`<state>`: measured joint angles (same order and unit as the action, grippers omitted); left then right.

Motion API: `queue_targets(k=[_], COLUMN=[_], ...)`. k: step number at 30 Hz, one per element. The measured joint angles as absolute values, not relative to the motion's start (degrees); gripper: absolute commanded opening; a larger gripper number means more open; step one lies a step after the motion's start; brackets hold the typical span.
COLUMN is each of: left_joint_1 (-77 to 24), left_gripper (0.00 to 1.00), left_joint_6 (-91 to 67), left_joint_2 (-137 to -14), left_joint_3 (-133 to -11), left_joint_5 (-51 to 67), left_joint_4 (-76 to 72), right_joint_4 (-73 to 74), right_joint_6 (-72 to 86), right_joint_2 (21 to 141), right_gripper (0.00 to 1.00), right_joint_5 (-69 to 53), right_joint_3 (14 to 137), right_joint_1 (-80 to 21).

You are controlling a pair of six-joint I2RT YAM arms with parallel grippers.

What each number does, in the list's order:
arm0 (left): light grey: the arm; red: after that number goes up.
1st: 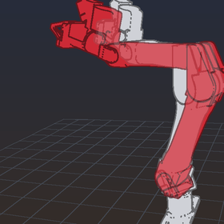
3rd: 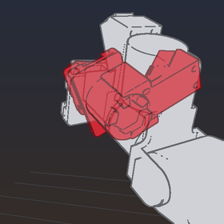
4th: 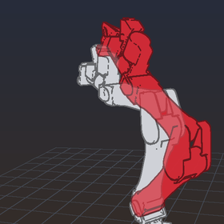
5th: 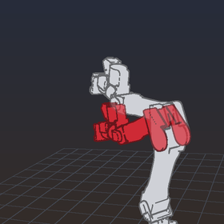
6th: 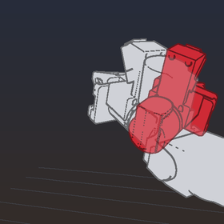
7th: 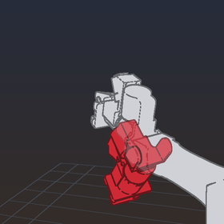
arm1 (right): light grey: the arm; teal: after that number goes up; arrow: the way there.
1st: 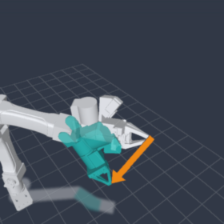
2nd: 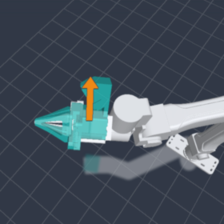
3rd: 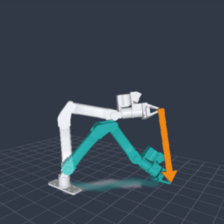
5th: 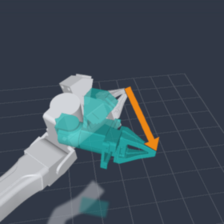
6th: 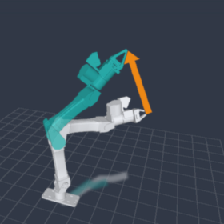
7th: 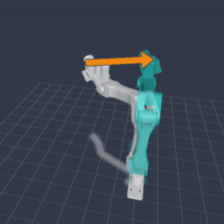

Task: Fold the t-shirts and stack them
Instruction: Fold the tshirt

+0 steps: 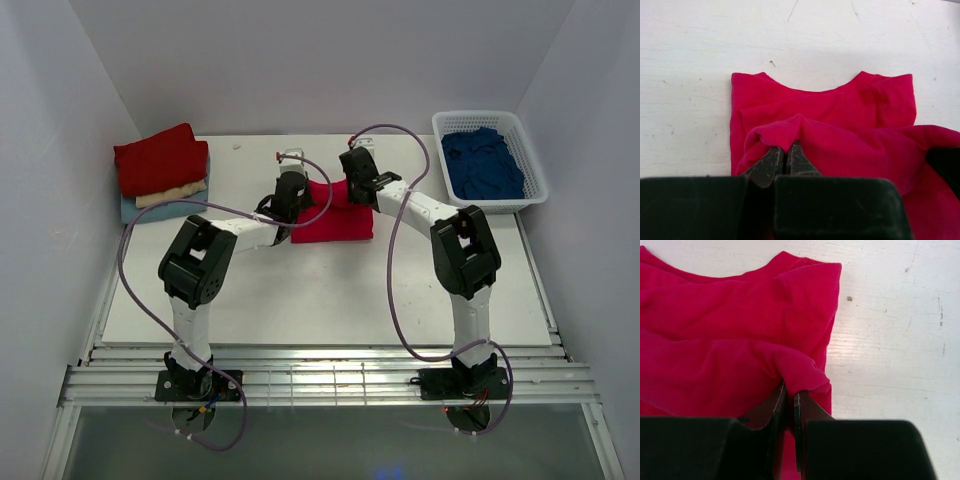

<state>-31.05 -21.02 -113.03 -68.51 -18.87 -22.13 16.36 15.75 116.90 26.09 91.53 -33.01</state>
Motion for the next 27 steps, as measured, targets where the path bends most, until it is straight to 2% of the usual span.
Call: queue_targets(k=[5, 7, 8, 10, 11, 14, 15, 19, 20, 24, 25, 27], left_joint_1=[-30.44, -30.22, -30.11, -30.06, -30.06, -30.04, -30.04, -30.06, -30.11, -30.74, -31.14, -32.64], left_gripper=[0.00, 0.02, 0.20, 0.42, 0.61, 0.72, 0.76, 0.77, 0.77, 0.71, 0.50, 0.16], left_joint_6=[-20.29, -20.03, -19.81, -18.83, -18.09, -15.92, -15.11, -10.94, -10.20, -9.58, -10.09, -12.03], left_joint_2=[-117.27, -118.72, -119.68, -121.75, -122.83, -125.23, -125.34, -124.14, -123.07, -115.07, -112.38, -107.39], left_joint_3=[-70.96, -71.79, -72.49, -74.46, -75.61, -79.70, -80.84, -86.28, -86.78, -83.77, -81.93, -77.49], left_joint_5=[-18.02, -17.93, -17.96, -18.70, -19.27, -22.09, -23.07, -27.90, -28.84, -30.68, -30.81, -30.87], left_joint_4=[-22.28, -22.35, -22.39, -22.28, -22.28, -22.13, -22.00, -22.76, -22.98, -24.45, -24.53, -26.04], right_joint_4=[16.05, 15.40, 14.76, 13.52, 12.88, 11.38, 11.05, 7.31, 6.20, 1.91, 1.10, 0.43], right_joint_6=[15.22, 14.81, 14.66, 14.24, 13.82, 12.05, 11.29, 7.81, 6.87, 5.10, 5.15, 5.32], right_joint_2=[121.01, 122.52, 123.22, 124.38, 124.81, 125.43, 125.45, 123.59, 122.28, 112.57, 109.62, 105.80], right_gripper=[0.09, 0.18, 0.26, 0.37, 0.49, 0.62, 0.63, 0.64, 0.67, 0.64, 0.60, 0.27], right_joint_5=[24.95, 24.73, 24.67, 24.75, 24.91, 26.94, 28.01, 32.38, 33.26, 34.30, 34.04, 32.38], right_joint_3=[93.93, 94.37, 94.37, 94.37, 94.37, 95.09, 95.68, 96.62, 96.07, 89.95, 88.36, 86.70], right_joint_1=[-32.03, -31.81, -31.75, -31.62, -31.59, -31.51, -31.51, -31.51, -31.51, -31.51, -31.51, -31.51])
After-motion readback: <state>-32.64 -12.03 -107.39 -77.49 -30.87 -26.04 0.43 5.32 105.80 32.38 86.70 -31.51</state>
